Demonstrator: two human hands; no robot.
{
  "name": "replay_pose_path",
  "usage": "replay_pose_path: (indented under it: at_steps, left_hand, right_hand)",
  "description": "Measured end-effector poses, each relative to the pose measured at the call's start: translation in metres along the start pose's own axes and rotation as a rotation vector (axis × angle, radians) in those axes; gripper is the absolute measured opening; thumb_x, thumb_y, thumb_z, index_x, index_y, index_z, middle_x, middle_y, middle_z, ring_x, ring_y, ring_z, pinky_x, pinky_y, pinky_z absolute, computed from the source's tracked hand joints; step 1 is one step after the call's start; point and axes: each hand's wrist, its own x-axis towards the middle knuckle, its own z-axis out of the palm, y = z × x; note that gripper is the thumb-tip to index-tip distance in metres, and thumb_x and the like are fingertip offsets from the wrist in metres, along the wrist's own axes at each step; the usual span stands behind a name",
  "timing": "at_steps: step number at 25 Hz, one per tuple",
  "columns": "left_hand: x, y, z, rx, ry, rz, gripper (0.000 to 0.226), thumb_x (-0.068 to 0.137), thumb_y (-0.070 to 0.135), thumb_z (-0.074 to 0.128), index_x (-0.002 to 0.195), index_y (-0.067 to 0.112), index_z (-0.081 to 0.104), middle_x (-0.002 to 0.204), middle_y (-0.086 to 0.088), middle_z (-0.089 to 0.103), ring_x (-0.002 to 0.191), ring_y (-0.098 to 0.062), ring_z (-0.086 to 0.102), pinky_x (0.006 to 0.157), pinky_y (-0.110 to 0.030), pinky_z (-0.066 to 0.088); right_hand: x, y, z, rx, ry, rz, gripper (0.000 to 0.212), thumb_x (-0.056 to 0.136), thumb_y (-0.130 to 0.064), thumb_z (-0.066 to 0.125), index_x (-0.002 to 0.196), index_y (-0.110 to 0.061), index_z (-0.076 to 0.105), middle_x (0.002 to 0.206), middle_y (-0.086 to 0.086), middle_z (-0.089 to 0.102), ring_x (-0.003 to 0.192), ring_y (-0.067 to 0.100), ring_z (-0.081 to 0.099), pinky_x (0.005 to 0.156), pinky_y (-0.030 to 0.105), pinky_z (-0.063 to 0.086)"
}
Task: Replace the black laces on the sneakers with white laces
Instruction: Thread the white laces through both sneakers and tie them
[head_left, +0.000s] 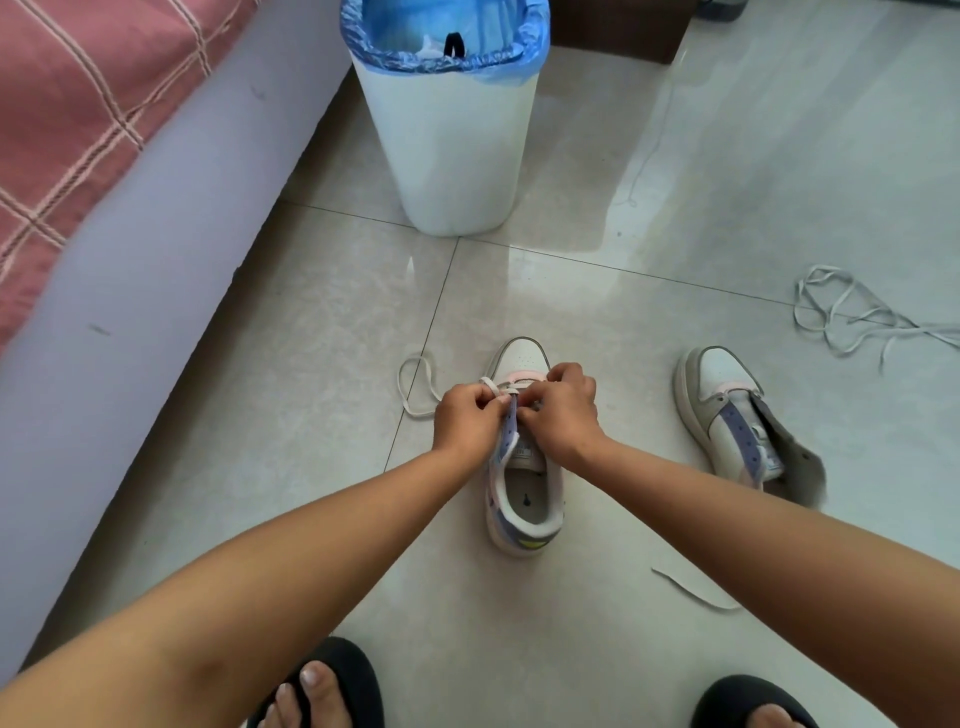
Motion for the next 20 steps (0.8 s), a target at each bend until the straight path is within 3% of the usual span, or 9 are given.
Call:
replay_pose_path:
  at_steps: [4,6,10,11,13,16,17,18,20]
  left_hand:
    - [-0.039,-0.02,0.0,0.274,-0.201,0.137,0.055,0.088,0.027,0.057,0.138,0.015,0.035,0.126,-0.004,0.034,0.115,-0.016,0.042,0.098,-0.032,0.039]
    - [-0.051,-0.03,0.007,0.488,-0.173,0.064,0.054,0.088,0.026,0.055,0.133,0.011,0.031,0.123,-0.008,0.029,0.116,-0.026,0.042,0.093,-0.036,0.043]
    - [-0.048,-0.027,0.017,0.451,-0.05,-0.148,0.04,0.094,0.023,0.049,0.128,0.008,0.033,0.127,-0.011,0.029,0.117,-0.03,0.043,0.088,-0.04,0.044]
    - [-0.046,-0.025,0.02,0.431,-0.039,-0.16,0.039,0.094,0.024,0.048,0.127,0.008,0.034,0.127,-0.011,0.03,0.118,-0.03,0.043,0.09,-0.04,0.043]
    - [-0.044,-0.025,0.022,0.413,-0.032,-0.176,0.038,0.095,0.026,0.046,0.127,0.008,0.036,0.128,-0.011,0.031,0.12,-0.03,0.042,0.092,-0.04,0.042]
    - [-0.042,-0.026,0.022,0.44,-0.037,-0.187,0.039,0.096,0.027,0.046,0.128,0.008,0.036,0.129,-0.011,0.03,0.12,-0.029,0.042,0.094,-0.039,0.042]
    - [-0.042,-0.026,0.022,0.438,-0.044,-0.189,0.039,0.096,0.028,0.046,0.128,0.008,0.035,0.129,-0.011,0.03,0.12,-0.029,0.043,0.094,-0.039,0.042]
    - [-0.042,-0.025,0.022,0.426,-0.056,-0.189,0.04,0.096,0.028,0.046,0.129,0.008,0.035,0.129,-0.011,0.03,0.119,-0.03,0.043,0.094,-0.04,0.042]
    - [-0.041,-0.027,0.016,0.371,-0.098,-0.171,0.046,0.094,0.03,0.047,0.132,0.009,0.033,0.129,-0.011,0.031,0.119,-0.03,0.043,0.097,-0.041,0.041]
  right_hand:
    - [0.002,-0.007,0.005,-0.265,-0.111,-0.029,0.026,0.093,-0.021,0.046,0.113,-0.01,0.058,0.13,0.013,0.03,0.119,0.033,0.03,0.097,0.038,0.035]
    - [-0.003,-0.013,0.002,-0.357,-0.178,-0.043,0.027,0.093,-0.019,0.045,0.118,-0.008,0.051,0.134,0.015,0.026,0.12,0.035,0.031,0.096,0.041,0.036]
    - [-0.04,-0.016,-0.024,-0.516,-0.161,-0.327,0.034,0.084,-0.013,0.054,0.118,-0.01,0.052,0.138,0.017,0.029,0.124,0.035,0.035,0.094,0.039,0.037]
    - [-0.057,-0.006,-0.029,-0.566,-0.078,-0.543,0.031,0.076,-0.012,0.059,0.107,-0.011,0.058,0.129,0.018,0.043,0.114,0.034,0.046,0.084,0.038,0.043]
    - [-0.096,0.024,-0.038,-0.802,-0.239,-0.777,0.017,0.057,-0.021,0.063,0.074,-0.021,0.062,0.086,0.006,0.063,0.073,0.025,0.059,0.055,0.029,0.044]
    - [-0.136,0.094,-0.039,-1.015,-0.594,-0.582,0.037,0.029,-0.04,0.078,0.035,-0.025,0.045,0.041,-0.004,0.049,0.041,0.01,0.05,0.043,0.018,0.017]
    - [-0.146,0.106,-0.041,-1.041,-0.691,-0.539,0.046,0.026,-0.048,0.079,0.031,-0.024,0.039,0.042,-0.002,0.053,0.043,0.009,0.055,0.045,0.016,0.015]
    - [-0.149,0.103,-0.046,-1.182,-0.888,-0.49,0.04,0.048,-0.048,0.075,0.042,-0.019,0.048,0.058,0.002,0.064,0.06,0.012,0.064,0.048,0.015,0.025]
    - [-0.131,0.103,-0.052,-1.089,-0.843,-0.513,0.016,0.09,-0.02,0.053,0.103,-0.012,0.061,0.112,0.013,0.062,0.107,0.026,0.058,0.078,0.033,0.045]
